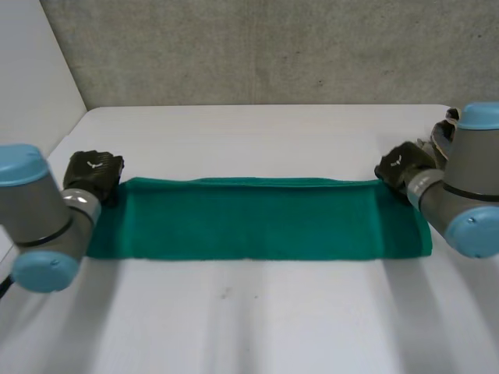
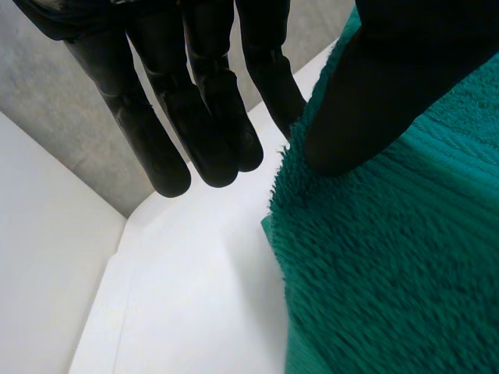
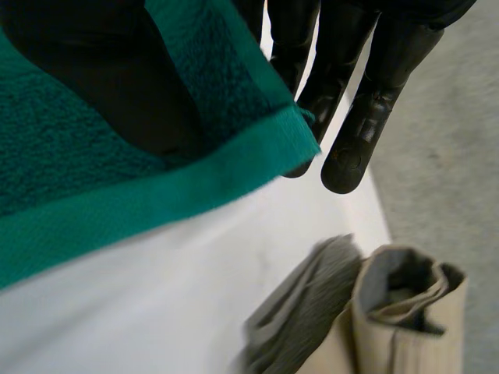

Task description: Fold the laundry.

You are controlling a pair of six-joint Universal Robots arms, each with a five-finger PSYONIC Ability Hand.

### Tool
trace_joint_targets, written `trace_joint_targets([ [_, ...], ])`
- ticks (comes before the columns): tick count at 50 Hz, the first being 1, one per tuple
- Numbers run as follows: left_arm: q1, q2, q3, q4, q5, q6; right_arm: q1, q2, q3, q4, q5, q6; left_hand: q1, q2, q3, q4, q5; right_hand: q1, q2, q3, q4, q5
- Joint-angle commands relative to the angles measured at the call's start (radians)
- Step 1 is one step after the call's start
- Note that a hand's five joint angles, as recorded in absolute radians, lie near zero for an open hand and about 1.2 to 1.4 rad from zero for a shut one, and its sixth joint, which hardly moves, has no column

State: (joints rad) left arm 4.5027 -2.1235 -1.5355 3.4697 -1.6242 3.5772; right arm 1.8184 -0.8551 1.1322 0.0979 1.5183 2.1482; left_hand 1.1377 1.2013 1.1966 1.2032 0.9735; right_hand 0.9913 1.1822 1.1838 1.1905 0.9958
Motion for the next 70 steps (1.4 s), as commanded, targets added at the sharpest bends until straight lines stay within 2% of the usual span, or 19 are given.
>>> trace_joint_targets([
  [1, -0.037, -0.189, 0.207, 0.0, -0.054, -0.001, 0.004, 0.211, -0.242, -0.079, -0.004, -0.03, 0.259, 0.195, 0.2, 0.193, 0.248, 0.405, 0.214, 0.212, 0.206, 0.226],
  [2, -0.043, -0.203, 0.221, 0.003, -0.051, -0.002, 0.005, 0.256, -0.293, -0.092, 0.003, -0.031, 0.047, -0.017, -0.012, -0.019, 0.036, -0.079, -0.27, -0.272, -0.279, -0.258],
  [3, -0.05, -0.217, 0.238, 0.009, -0.048, 0.0, 0.007, 0.28, -0.319, -0.093, 0.01, -0.034, -0.397, -0.461, -0.456, -0.463, -0.408, -0.686, -0.877, -0.878, -0.885, -0.865],
  [4, -0.065, -0.234, 0.256, 0.021, -0.042, 0.003, 0.007, 0.304, -0.347, -0.092, 0.014, -0.034, -0.963, -1.027, -1.022, -1.029, -0.974, -0.817, -1.008, -1.009, -1.016, -0.996],
  [10, -0.102, -0.231, 0.241, 0.069, -0.036, -0.005, 0.018, 0.312, -0.371, -0.096, 0.088, 0.015, -0.963, -1.027, -1.022, -1.029, -0.974, -0.817, -1.008, -1.009, -1.016, -0.996],
  [15, -0.096, -0.139, 0.161, 0.072, -0.031, -0.003, 0.007, 0.182, -0.247, -0.092, 0.114, 0.123, -0.963, -1.027, -1.022, -1.029, -0.974, -0.817, -1.008, -1.009, -1.016, -0.996],
  [19, -0.093, -0.047, 0.077, 0.072, -0.008, -0.003, 0.004, 0.018, -0.079, -0.089, 0.076, 0.243, -0.963, -1.027, -1.022, -1.029, -0.974, -0.817, -1.008, -1.009, -1.016, -0.996],
  [23, -0.089, 0.037, -0.009, 0.074, 0.032, -0.006, -0.042, -0.131, 0.119, -0.064, -0.034, 0.361, -0.963, -1.027, -1.022, -1.029, -0.974, -0.817, -1.008, -1.009, -1.016, -0.996],
  [28, -0.073, 0.111, -0.103, 0.074, 0.061, -0.021, -0.08, -0.199, 0.25, 0.012, -0.116, 0.397, -0.963, -1.027, -1.022, -1.029, -0.974, -0.817, -1.008, -1.009, -1.016, -0.996],
  [33, -0.071, 0.135, -0.156, 0.08, 0.076, -0.057, -0.09, -0.194, 0.325, 0.005, -0.145, 0.398, -0.963, -1.027, -1.022, -1.029, -0.974, -0.817, -1.008, -1.009, -1.016, -0.996],
  [37, -0.071, 0.135, -0.161, 0.081, 0.078, -0.067, -0.1, -0.141, 0.346, -0.064, -0.142, 0.389, -0.963, -1.027, -1.022, -1.029, -0.974, -0.795, -0.986, -0.988, -0.995, -0.975],
  [41, -0.071, 0.134, -0.156, 0.089, 0.078, -0.067, -0.108, -0.068, 0.327, -0.121, -0.135, 0.38, -0.963, -1.027, -1.022, -1.029, -0.974, -0.186, -0.376, -0.378, -0.385, -0.365],
  [42, -0.071, 0.134, -0.158, 0.094, 0.078, -0.067, -0.119, -0.036, 0.31, -0.122, -0.13, 0.375, -0.963, -1.027, -1.022, -1.029, -0.974, 0.298, 0.108, 0.106, 0.099, 0.119],
  [43, -0.071, 0.134, -0.158, 0.097, 0.079, -0.067, -0.122, -0.029, 0.301, -0.121, -0.125, 0.374, -0.963, -1.027, -1.022, -1.029, -0.974, 0.404, 0.213, 0.211, 0.205, 0.225],
  [49, -0.071, 0.148, -0.163, 0.101, 0.079, -0.069, -0.179, -0.064, 0.345, -0.115, -0.067, 0.345, -0.963, -1.027, -1.022, -1.029, -0.974, 0.405, 0.214, 0.212, 0.206, 0.226],
  [54, -0.068, 0.175, -0.166, 0.1, 0.079, -0.071, -0.29, -0.247, 0.44, -0.122, -0.073, 0.172, -0.963, -1.027, -1.022, -1.029, -0.974, 0.405, 0.214, 0.212, 0.206, 0.226],
  [60, -0.056, 0.204, -0.183, 0.097, 0.079, -0.069, -0.389, -0.271, 0.446, -0.122, -0.047, -0.036, -0.963, -1.027, -1.022, -1.029, -0.974, 0.405, 0.214, 0.212, 0.206, 0.226],
  [64, -0.054, 0.229, -0.196, 0.094, 0.081, -0.069, -0.352, -0.297, 0.417, -0.121, -0.032, -0.064, -0.963, -1.027, -1.022, -1.029, -0.974, 0.405, 0.214, 0.212, 0.206, 0.226],
  [70, -0.047, 0.266, -0.207, 0.089, 0.081, -0.072, -0.159, -0.335, 0.336, -0.129, -0.05, 0.013, -0.963, -1.027, -1.022, -1.029, -0.974, 0.405, 0.214, 0.212, 0.206, 0.226],
])
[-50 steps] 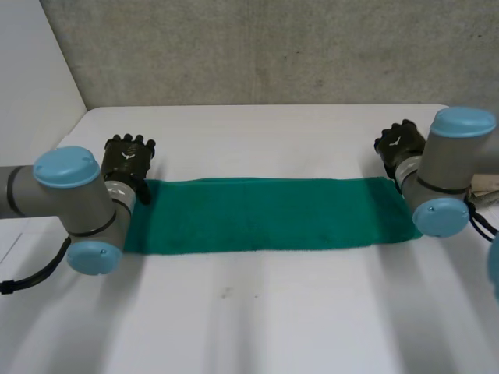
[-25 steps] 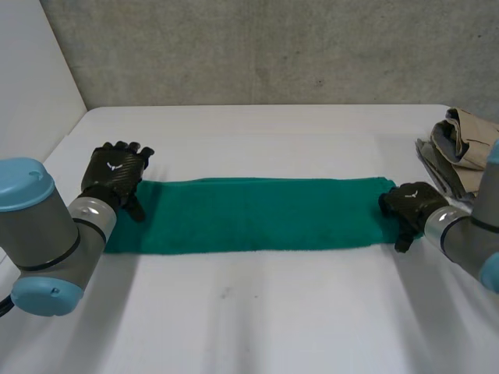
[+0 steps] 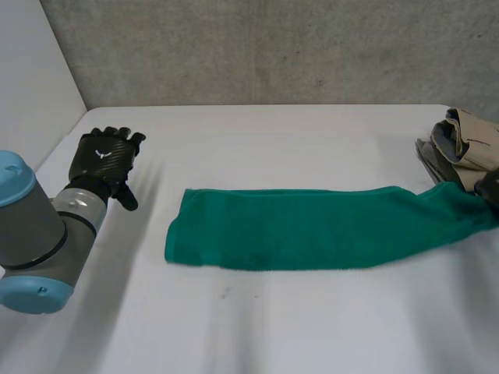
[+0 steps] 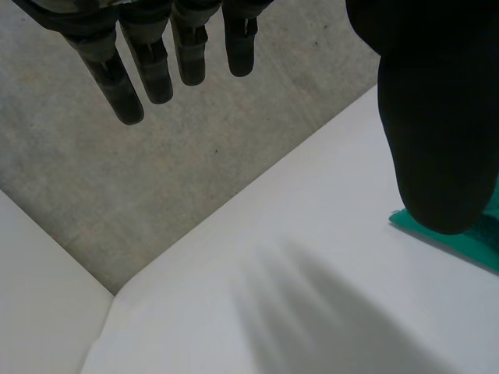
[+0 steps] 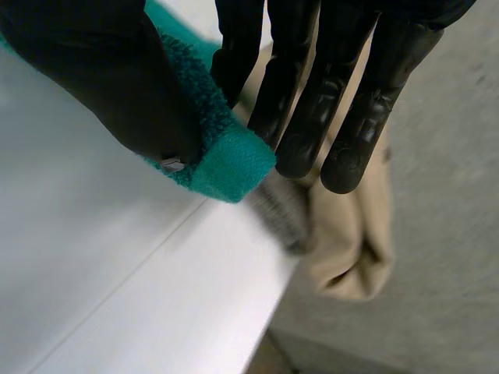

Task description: Fold the laundry.

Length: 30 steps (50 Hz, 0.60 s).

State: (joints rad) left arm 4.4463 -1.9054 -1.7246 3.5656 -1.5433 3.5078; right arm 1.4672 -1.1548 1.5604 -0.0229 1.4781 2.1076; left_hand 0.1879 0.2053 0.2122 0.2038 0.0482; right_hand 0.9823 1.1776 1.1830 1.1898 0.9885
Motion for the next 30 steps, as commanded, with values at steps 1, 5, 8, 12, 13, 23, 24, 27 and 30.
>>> trace_joint_targets([
  [1, 0.017, 0.058, -0.018, -0.007, 0.0, -0.003, 0.226, -0.036, -0.105, -0.011, -0.013, 0.063, -0.013, -0.031, -0.038, -0.029, -0.048, 0.414, 0.219, 0.213, 0.207, 0.233],
  [5, 0.037, 0.078, -0.027, -0.007, 0.0, -0.004, 0.441, -0.014, -0.178, -0.044, -0.042, 0.077, -0.013, -0.031, -0.038, -0.029, -0.048, 0.414, 0.219, 0.213, 0.207, 0.233],
  [8, 0.05, 0.091, -0.033, -0.007, 0.0, -0.012, 0.609, 0.044, -0.241, -0.097, -0.09, 0.083, -0.013, -0.031, -0.038, -0.029, -0.048, 0.414, 0.219, 0.213, 0.207, 0.233],
  [12, 0.059, 0.091, -0.043, -0.007, 0.002, -0.02, 0.783, 0.174, -0.348, -0.153, -0.195, 0.089, -0.013, -0.031, -0.038, -0.029, -0.048, 0.414, 0.219, 0.213, 0.207, 0.233],
  [13, 0.061, 0.091, -0.044, -0.007, 0.002, -0.02, 0.806, 0.205, -0.371, -0.155, -0.215, 0.095, -0.013, -0.031, -0.038, -0.029, -0.048, 0.414, 0.219, 0.213, 0.207, 0.233],
  [23, 0.036, 0.069, -0.064, -0.005, 0.0, -0.021, 0.946, 0.412, -0.51, -0.126, -0.216, 0.284, -0.013, -0.031, -0.038, -0.029, -0.048, -0.776, -0.971, -0.976, -0.983, -0.956],
  [24, 0.03, 0.066, -0.063, -0.005, 0.0, -0.021, 0.946, 0.403, -0.508, -0.111, -0.173, 0.328, -0.013, -0.031, -0.038, -0.029, -0.048, -0.808, -1.003, -1.009, -1.015, -0.988],
  [27, -0.021, 0.046, -0.044, -0.001, -0.001, -0.024, 0.938, 0.36, -0.497, -0.085, -0.09, 0.434, -0.013, -0.031, -0.038, -0.029, -0.048, -0.808, -1.003, -1.009, -1.015, -0.988],
  [30, -0.085, 0.026, -0.015, 0.007, -0.001, -0.038, 0.842, 0.27, -0.449, -0.051, 0.0, 0.604, -0.013, -0.031, -0.038, -0.029, -0.048, -0.808, -1.003, -1.009, -1.015, -0.988],
])
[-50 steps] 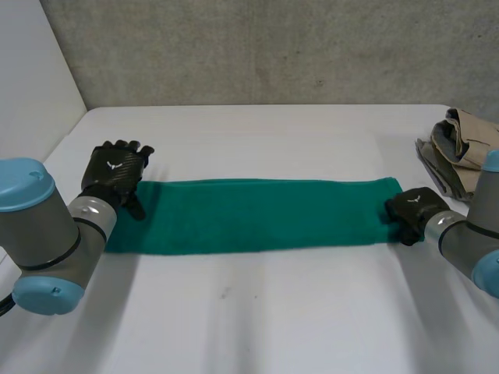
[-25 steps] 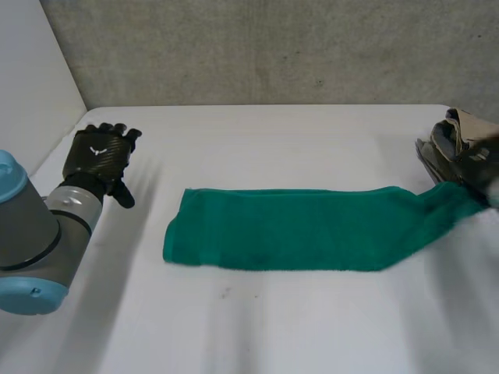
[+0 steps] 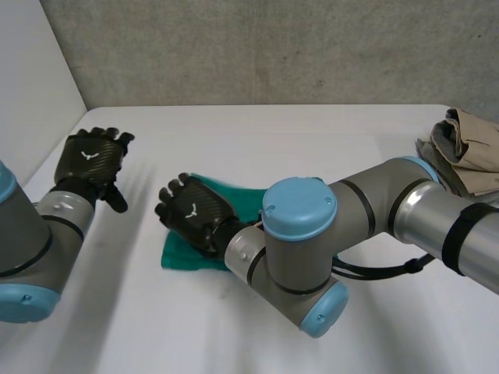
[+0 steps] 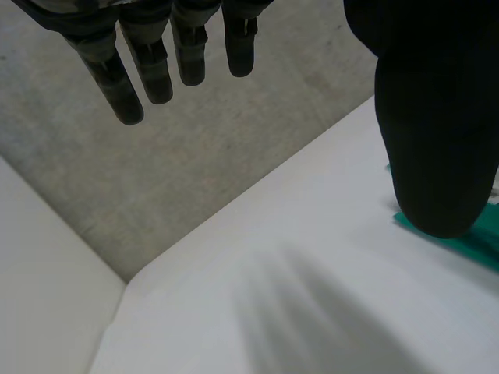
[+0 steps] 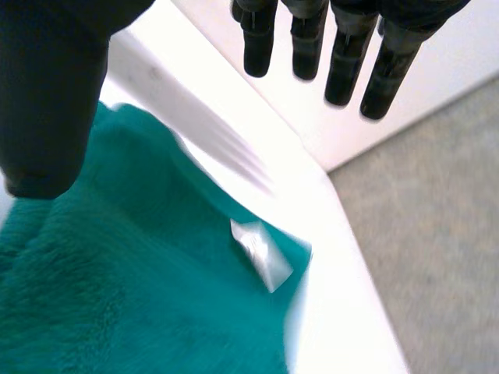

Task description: Fold the laundry.

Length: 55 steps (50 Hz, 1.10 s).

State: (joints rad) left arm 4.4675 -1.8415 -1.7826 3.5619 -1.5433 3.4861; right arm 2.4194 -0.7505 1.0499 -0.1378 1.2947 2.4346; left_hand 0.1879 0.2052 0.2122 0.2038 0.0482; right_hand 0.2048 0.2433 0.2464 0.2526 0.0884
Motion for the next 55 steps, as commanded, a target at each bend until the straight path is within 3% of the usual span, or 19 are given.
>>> trace_joint_targets([
  [1, -0.123, -0.042, 0.051, 0.011, 0.0, -0.021, -0.143, -0.151, 0.088, 0.076, 0.196, 0.305, -0.013, -0.031, -0.038, -0.029, -0.048, -0.03, -0.069, -0.072, -0.078, -0.088],
  [4, -0.188, -0.067, 0.089, 0.011, 0.0, -0.061, -0.236, -0.222, 0.203, 0.115, 0.199, 0.375, -0.013, -0.031, -0.038, -0.029, -0.048, -0.03, -0.069, -0.072, -0.078, -0.088],
  [10, -0.298, -0.174, 0.181, 0.009, 0.008, -0.099, -0.307, -0.266, 0.404, 0.095, 0.19, 0.371, -0.013, -0.031, -0.038, -0.029, -0.048, -0.03, -0.069, -0.072, -0.078, -0.088],
  [14, -0.323, -0.28, 0.268, -0.012, -0.004, -0.099, -0.341, -0.263, 0.499, 0.044, 0.183, 0.345, -0.004, -0.021, -0.028, -0.02, -0.039, -0.03, -0.069, -0.072, -0.078, -0.088],
  [15, -0.324, -0.295, 0.282, -0.021, -0.008, -0.099, -0.354, -0.254, 0.522, 0.032, 0.183, 0.322, -0.004, -0.021, -0.028, -0.02, -0.039, 0.034, -0.004, -0.007, -0.014, -0.024],
  [17, -0.326, -0.317, 0.305, -0.061, -0.017, -0.093, -0.367, -0.248, 0.533, 0.024, 0.189, 0.293, -0.004, -0.021, -0.028, -0.02, -0.039, 0.427, 0.388, 0.385, 0.379, 0.369],
  [18, -0.324, -0.318, 0.308, -0.077, -0.023, -0.09, -0.371, -0.244, 0.536, 0.021, 0.196, 0.276, -0.004, -0.021, -0.028, -0.02, -0.039, 0.673, 0.635, 0.632, 0.625, 0.615],
  [19, -0.326, -0.318, 0.31, -0.09, -0.026, -0.087, -0.387, -0.242, 0.539, 0.02, 0.202, 0.238, -0.004, -0.021, -0.028, -0.02, -0.039, 1.173, 1.134, 1.131, 1.125, 1.115],
  [22, -0.317, -0.314, 0.307, -0.129, -0.038, -0.079, -0.417, -0.253, 0.532, 0.02, 0.21, 0.186, -0.004, -0.021, -0.028, -0.02, -0.039, 1.191, 1.153, 1.15, 1.144, 1.133],
  [30, -0.246, -0.156, 0.21, -0.161, -0.034, -0.087, -0.372, -0.28, 0.417, 0.021, 0.261, -0.026, -0.01, -0.027, -0.034, -0.026, -0.044, 1.191, 1.153, 1.15, 1.144, 1.133],
  [37, -0.16, -0.041, 0.141, -0.159, -0.037, -0.082, -0.096, -0.191, 0.211, 0.023, 0.256, -0.112, -0.007, -0.024, -0.031, -0.023, -0.041, 1.191, 1.153, 1.15, 1.144, 1.133],
  [41, -0.136, -0.015, 0.121, -0.159, -0.035, -0.084, 0.001, -0.13, 0.153, 0.027, 0.183, -0.114, -0.007, -0.024, -0.031, -0.023, -0.041, 1.191, 1.153, 1.15, 1.144, 1.133],
  [43, -0.132, -0.012, 0.117, -0.156, -0.034, -0.088, 0.038, -0.093, 0.151, 0.027, 0.097, -0.102, -0.007, -0.024, -0.031, -0.023, -0.041, 1.191, 1.153, 1.15, 1.144, 1.133],
  [44, -0.132, -0.012, 0.115, -0.155, -0.034, -0.09, 0.043, -0.089, 0.153, 0.029, 0.071, -0.097, -0.007, -0.024, -0.031, -0.023, -0.041, 1.134, 1.096, 1.093, 1.087, 1.076],
  [45, -0.132, -0.012, 0.112, -0.15, -0.034, -0.09, 0.046, -0.086, 0.154, 0.029, 0.054, -0.091, -0.007, -0.024, -0.031, -0.023, -0.041, 0.919, 0.88, 0.877, 0.871, 0.861],
  [46, -0.132, -0.012, 0.112, -0.15, -0.032, -0.091, 0.044, -0.089, 0.156, 0.029, 0.031, -0.071, -0.007, -0.024, -0.031, -0.023, -0.041, 0.324, 0.285, 0.282, 0.276, 0.266],
  [47, -0.135, -0.013, 0.115, -0.149, -0.032, -0.093, 0.044, -0.092, 0.156, 0.03, 0.035, -0.043, -0.007, -0.024, -0.031, -0.023, -0.041, -0.03, -0.069, -0.072, -0.078, -0.088],
  [49, -0.145, -0.018, 0.123, -0.141, -0.032, -0.094, 0.044, -0.096, 0.157, 0.03, 0.066, 0.022, -0.007, -0.024, -0.031, -0.023, -0.041, -0.03, -0.069, -0.072, -0.078, -0.088],
  [55, -0.215, -0.024, 0.144, -0.095, -0.024, -0.121, -0.12, -0.173, 0.182, 0.053, 0.23, 0.495, -0.001, -0.018, -0.025, -0.017, -0.036, -0.03, -0.069, -0.072, -0.078, -0.088],
])
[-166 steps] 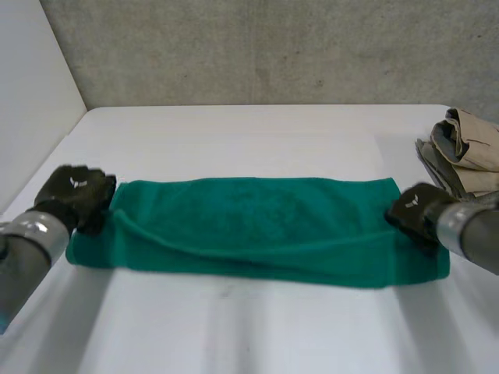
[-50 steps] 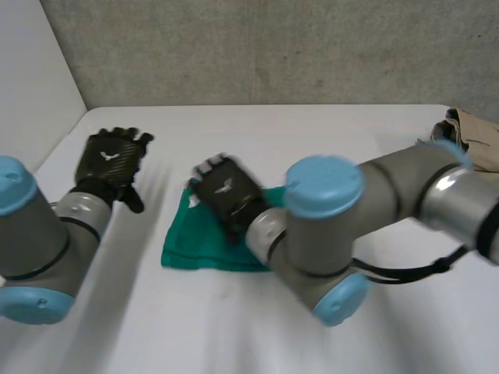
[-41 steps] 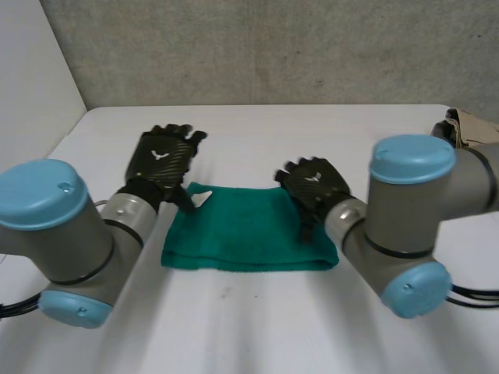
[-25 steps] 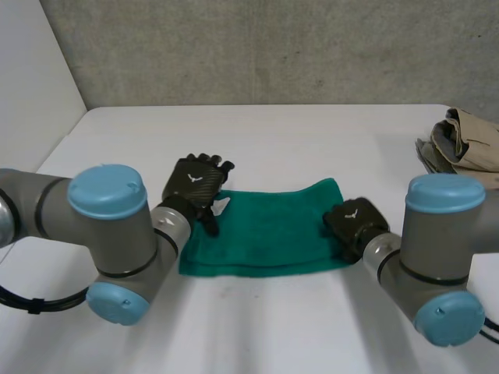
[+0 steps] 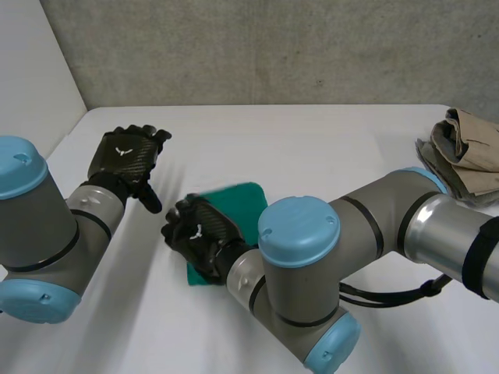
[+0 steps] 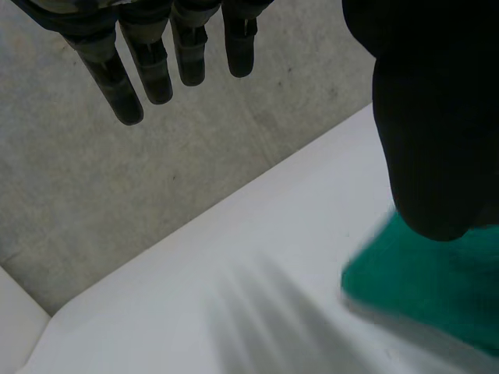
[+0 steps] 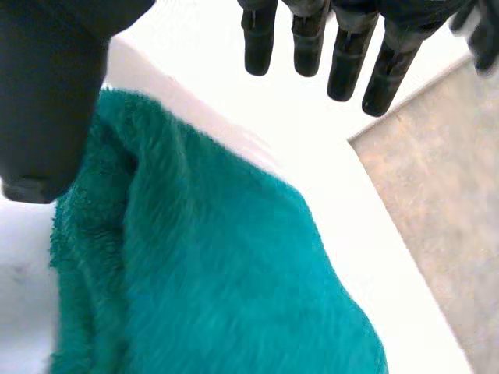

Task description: Fold the laundry.

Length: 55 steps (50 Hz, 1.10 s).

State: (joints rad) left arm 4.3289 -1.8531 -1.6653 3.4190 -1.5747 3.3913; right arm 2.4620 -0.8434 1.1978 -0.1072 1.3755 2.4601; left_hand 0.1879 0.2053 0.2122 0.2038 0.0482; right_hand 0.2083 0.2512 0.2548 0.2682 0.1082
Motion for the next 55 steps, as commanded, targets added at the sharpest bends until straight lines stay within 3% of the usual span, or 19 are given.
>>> trace_joint_targets([
  [1, -0.116, -0.02, 0.035, 0.061, 0.007, -0.041, -0.182, -0.103, 0.042, 0.03, 0.148, 0.521, -0.001, -0.018, -0.025, -0.017, -0.036, -0.034, -0.077, -0.08, -0.094, -0.108],
  [4, -0.169, -0.04, 0.041, 0.074, 0.008, -0.067, -0.239, -0.166, 0.057, 0.069, 0.123, 0.661, 0.008, -0.009, -0.016, -0.008, -0.027, -0.034, -0.077, -0.08, -0.094, -0.108],
  [14, -0.213, -0.161, 0.087, -0.039, -0.014, -0.079, -0.244, -0.016, -0.07, 0.193, 0.008, 0.674, 0.034, 0.017, 0.01, 0.018, 0.0, -0.034, -0.077, -0.08, -0.094, -0.108],
  [20, -0.201, -0.238, 0.125, -0.174, -0.022, -0.041, -0.241, 0.136, -0.204, 0.342, 0.014, 0.616, 0.034, 0.017, 0.01, 0.018, 0.0, -0.034, -0.077, -0.08, -0.094, -0.108],
  [24, -0.167, -0.308, 0.159, -0.25, -0.033, 0.057, -0.239, 0.179, -0.225, 0.388, 0.077, 0.452, 0.034, 0.017, 0.01, 0.018, 0.0, -0.034, -0.077, -0.08, -0.094, -0.108],
  [27, -0.146, -0.308, 0.17, -0.264, -0.021, 0.082, -0.241, 0.152, -0.21, 0.354, 0.166, 0.376, 0.031, 0.014, 0.007, 0.016, -0.003, -0.034, -0.077, -0.08, -0.094, -0.108],
  [32, -0.147, -0.255, 0.194, -0.265, -0.005, 0.086, -0.244, 0.017, -0.112, 0.236, 0.197, 0.367, 0.011, -0.006, -0.013, -0.005, -0.024, -0.034, -0.077, -0.08, -0.094, -0.108],
  [37, -0.141, -0.132, 0.231, -0.264, 0.111, 0.042, -0.229, -0.152, 0.05, 0.08, 0.195, 0.362, 0.014, -0.003, -0.01, -0.002, -0.021, -0.034, -0.077, -0.08, -0.094, -0.108],
  [41, -0.14, -0.072, 0.28, -0.268, 0.202, 0.0, -0.177, -0.19, 0.141, 0.009, 0.195, 0.35, 0.026, 0.008, 0.001, 0.01, -0.009, -0.034, -0.077, -0.08, -0.094, -0.108],
  [48, -0.132, -0.043, 0.384, -0.326, 0.286, -0.041, -0.101, -0.18, 0.212, -0.049, 0.2, 0.352, 0.029, 0.011, 0.004, 0.013, -0.006, -0.034, -0.077, -0.08, -0.094, -0.108],
  [55, -0.143, -0.04, 0.469, -0.421, 0.341, -0.046, -0.083, -0.065, 0.2, -0.092, 0.195, 0.347, 0.034, 0.017, 0.01, 0.018, 0.0, -0.034, -0.077, -0.08, -0.094, -0.108],
])
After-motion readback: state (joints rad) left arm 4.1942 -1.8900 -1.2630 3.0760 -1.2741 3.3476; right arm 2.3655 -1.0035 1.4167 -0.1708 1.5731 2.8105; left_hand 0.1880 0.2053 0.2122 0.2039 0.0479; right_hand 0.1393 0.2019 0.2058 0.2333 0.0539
